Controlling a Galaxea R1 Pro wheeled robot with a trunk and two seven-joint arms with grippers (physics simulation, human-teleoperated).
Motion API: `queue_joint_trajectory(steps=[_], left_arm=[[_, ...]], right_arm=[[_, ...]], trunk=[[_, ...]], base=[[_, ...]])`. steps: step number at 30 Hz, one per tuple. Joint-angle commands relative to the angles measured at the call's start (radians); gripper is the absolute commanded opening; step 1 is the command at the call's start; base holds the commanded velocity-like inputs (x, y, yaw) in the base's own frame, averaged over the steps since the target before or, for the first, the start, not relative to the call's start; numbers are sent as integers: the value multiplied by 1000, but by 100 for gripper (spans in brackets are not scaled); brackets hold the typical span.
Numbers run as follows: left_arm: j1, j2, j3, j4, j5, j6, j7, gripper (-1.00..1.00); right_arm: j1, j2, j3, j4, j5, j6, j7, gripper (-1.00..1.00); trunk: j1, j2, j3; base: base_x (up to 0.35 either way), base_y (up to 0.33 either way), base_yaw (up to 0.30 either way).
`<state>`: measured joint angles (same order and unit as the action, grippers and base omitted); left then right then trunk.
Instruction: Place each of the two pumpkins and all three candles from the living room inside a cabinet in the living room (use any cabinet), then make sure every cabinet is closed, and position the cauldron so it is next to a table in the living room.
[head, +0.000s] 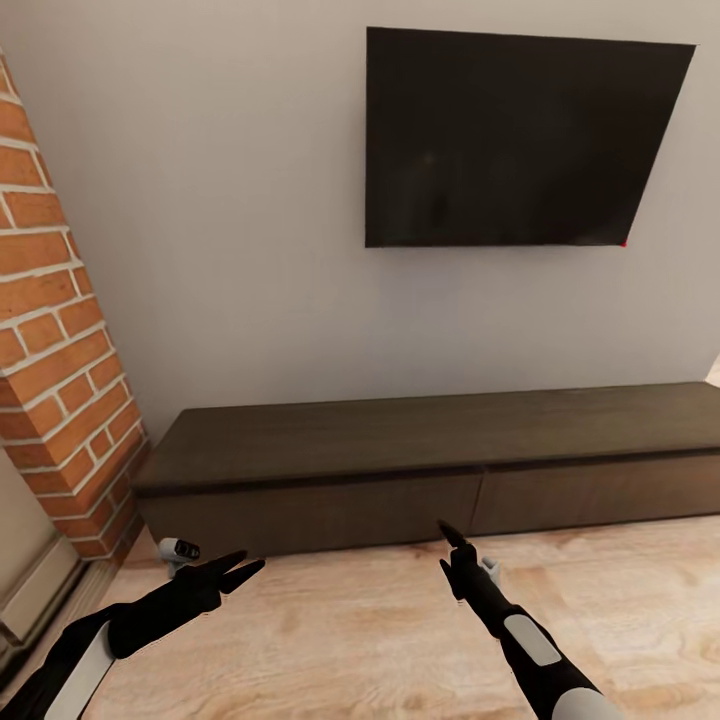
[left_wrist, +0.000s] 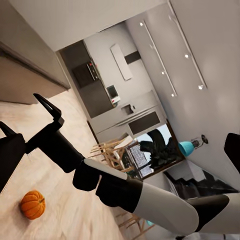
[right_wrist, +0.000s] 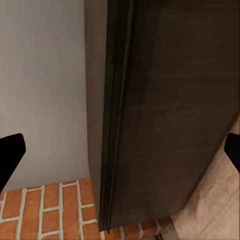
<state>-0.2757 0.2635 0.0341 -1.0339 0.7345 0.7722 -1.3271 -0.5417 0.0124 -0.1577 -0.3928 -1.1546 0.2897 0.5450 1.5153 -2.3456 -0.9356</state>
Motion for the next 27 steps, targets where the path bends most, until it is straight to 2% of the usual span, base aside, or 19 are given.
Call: queue_joint_trajectory(steps=[1,21,27], left_arm=[[0,0,0,0,3,10,-1,100],[0,2,3,-3,7,10,-5,100],[0,3,3,-7,9,11,-6,100]], right_arm=[[-1,1,-5,0,-8,9,1,100],[-1,1,-5,0,-9,9,0,100],[-1,1,-5,1,-12,9,0,100]], trunk=[[0,0,-1],[0,0,-1],[0,0,-1]], base=[[326,0,0],[322,0,0],[79,0,0]])
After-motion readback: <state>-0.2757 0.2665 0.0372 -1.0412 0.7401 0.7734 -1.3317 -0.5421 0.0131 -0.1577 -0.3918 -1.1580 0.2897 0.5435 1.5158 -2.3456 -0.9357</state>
